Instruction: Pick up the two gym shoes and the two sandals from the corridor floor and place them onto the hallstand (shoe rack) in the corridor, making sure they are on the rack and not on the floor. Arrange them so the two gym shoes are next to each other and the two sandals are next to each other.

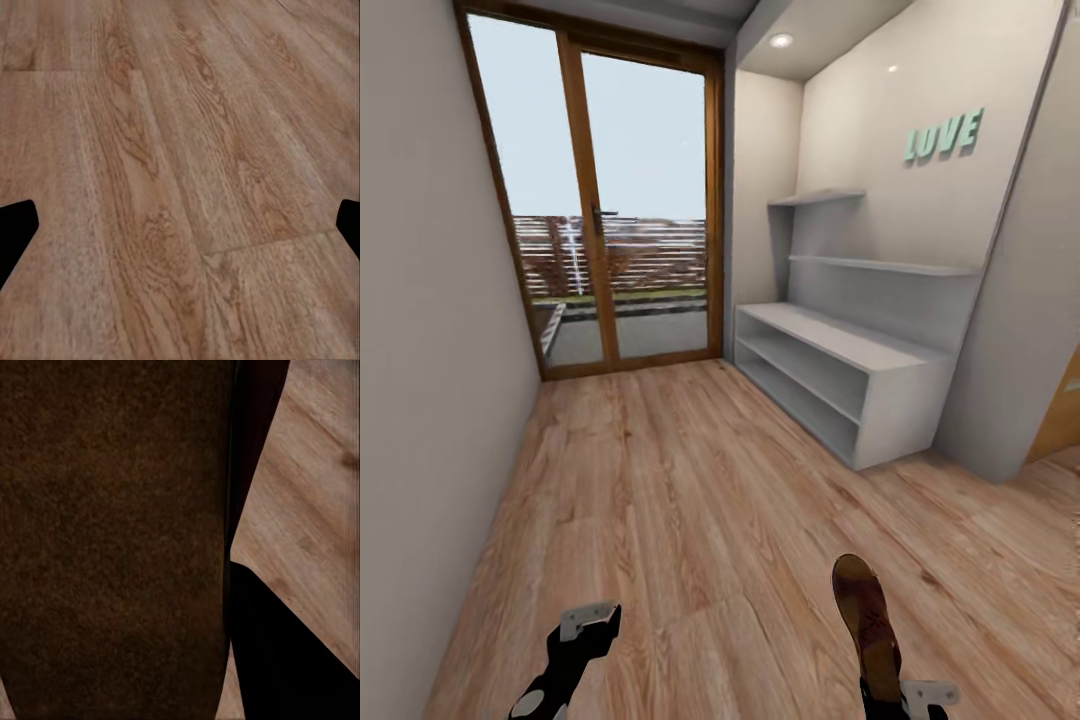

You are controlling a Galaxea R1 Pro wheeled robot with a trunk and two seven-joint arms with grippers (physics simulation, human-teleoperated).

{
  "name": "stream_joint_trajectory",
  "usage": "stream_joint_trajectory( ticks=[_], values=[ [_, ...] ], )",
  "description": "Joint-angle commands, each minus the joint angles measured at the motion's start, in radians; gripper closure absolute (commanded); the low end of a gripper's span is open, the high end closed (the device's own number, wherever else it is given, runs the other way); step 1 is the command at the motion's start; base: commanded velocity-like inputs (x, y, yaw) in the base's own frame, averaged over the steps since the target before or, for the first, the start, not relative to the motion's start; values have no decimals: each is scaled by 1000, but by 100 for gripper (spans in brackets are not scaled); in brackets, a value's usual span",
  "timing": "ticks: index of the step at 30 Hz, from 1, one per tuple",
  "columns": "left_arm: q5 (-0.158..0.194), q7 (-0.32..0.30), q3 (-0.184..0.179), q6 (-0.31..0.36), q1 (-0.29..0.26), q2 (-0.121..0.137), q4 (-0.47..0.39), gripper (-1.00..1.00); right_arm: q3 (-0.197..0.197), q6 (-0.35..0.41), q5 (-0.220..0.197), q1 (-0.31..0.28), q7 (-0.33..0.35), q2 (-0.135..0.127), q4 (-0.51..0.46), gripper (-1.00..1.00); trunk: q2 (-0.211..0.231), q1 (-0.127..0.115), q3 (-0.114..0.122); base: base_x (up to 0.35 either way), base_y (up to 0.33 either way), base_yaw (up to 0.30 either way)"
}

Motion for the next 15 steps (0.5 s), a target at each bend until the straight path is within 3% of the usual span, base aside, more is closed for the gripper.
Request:
stream_joint_trajectory(
  ticks=[1, 15],
  values=[
    [10, -7, 2, -2, 0, 0, 1, -100, 1, -3, -8, -1, 0, 0, 1, 100, 0, 0, -1, 339, 0, -266],
    [8, -2, -4, 5, 0, -2, -9, -100, 2, -3, -9, -1, 0, 1, 5, 100, 0, 0, -1, 339, 0, -266]
  ],
)
